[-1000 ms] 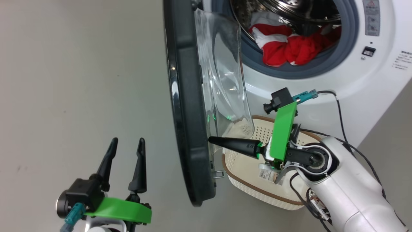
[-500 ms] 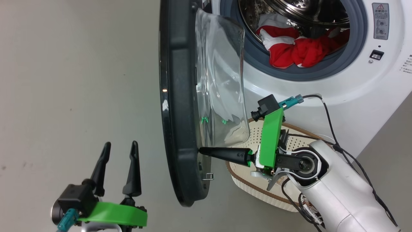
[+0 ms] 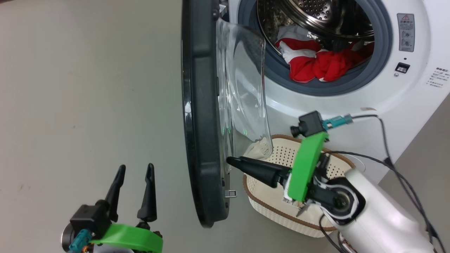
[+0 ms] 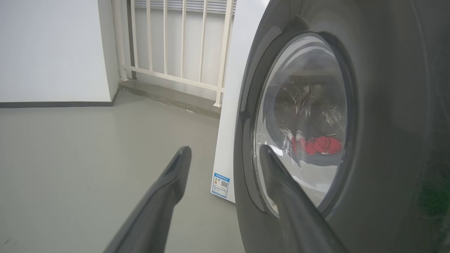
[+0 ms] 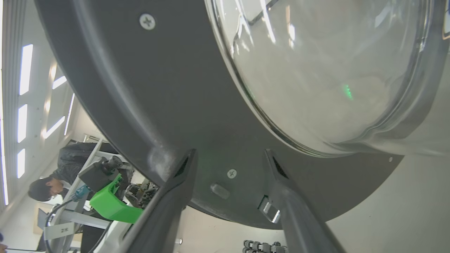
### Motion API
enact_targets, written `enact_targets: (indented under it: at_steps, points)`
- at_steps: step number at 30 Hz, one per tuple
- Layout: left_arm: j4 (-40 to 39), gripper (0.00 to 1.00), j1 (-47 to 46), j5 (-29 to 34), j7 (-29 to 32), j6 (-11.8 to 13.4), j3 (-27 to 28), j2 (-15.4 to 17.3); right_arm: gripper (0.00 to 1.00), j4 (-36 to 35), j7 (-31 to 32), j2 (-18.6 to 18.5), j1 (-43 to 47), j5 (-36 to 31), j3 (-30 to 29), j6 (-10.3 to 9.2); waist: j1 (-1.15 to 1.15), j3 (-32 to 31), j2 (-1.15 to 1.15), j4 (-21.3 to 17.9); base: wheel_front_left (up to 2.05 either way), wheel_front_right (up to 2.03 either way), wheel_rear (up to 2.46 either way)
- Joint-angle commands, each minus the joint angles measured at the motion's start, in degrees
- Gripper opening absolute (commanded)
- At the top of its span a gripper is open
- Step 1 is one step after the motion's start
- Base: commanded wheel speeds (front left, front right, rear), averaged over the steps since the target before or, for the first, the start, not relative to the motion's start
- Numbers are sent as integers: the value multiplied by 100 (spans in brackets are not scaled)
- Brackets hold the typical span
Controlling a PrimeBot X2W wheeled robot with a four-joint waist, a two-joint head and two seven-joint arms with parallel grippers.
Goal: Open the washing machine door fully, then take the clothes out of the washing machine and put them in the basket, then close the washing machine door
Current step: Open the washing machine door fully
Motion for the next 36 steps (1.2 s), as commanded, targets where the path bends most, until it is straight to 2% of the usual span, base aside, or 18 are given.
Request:
enact_targets:
  at_steps: [1, 7, 12, 17, 21, 22, 27, 32, 36]
  points:
    - [-66, 100, -22, 55, -28, -27, 166, 105, 100, -229, -302, -67, 100, -295, 71, 29, 0, -61, 0, -25, 0, 0, 0]
    - [91, 100, 5, 79, -28, -32, 149, 132, 100, -108, -1868, -490, 369, -1736, 399, 29, 0, -204, 0, -68, 0, 0, 0]
    - [109, 100, 46, 81, -28, -17, 170, 149, 100, 414, -3372, -581, 470, -2891, 365, 29, 0, -300, 0, -102, 0, 0, 0]
    - [53, 100, 85, 116, -28, -1, 170, 156, 100, 1183, -4587, -551, 518, -4301, -13, 29, 0, -342, 0, -126, 0, 0, 0]
    - [56, 100, 129, 90, -28, 22, 221, 156, 100, 1480, -4805, -305, 665, -5331, -750, 29, 0, -369, 0, -150, 0, 0, 0]
    - [32, 100, 136, 88, -28, 27, 243, 155, 100, 1299, -4814, -137, 827, -5786, -1228, 29, 0, -357, 0, -156, 0, 0, 0]
    - [-56, 100, 145, 157, -28, 33, 249, 146, 100, 563, -4817, 246, 1432, -6685, -2192, 29, 0, -334, 0, -166, 0, 0, 0]
    - [-196, 100, 165, 192, -28, 26, 291, 131, 100, 24, -4818, 423, 1885, -7226, -2633, 29, 0, -336, 0, -188, 0, 0, 0]
    - [-211, 100, 184, 217, -28, 28, 311, 125, 100, -157, -4818, 478, 2093, -7353, -2747, 29, 0, -350, 0, -201, 0, 0, 0]
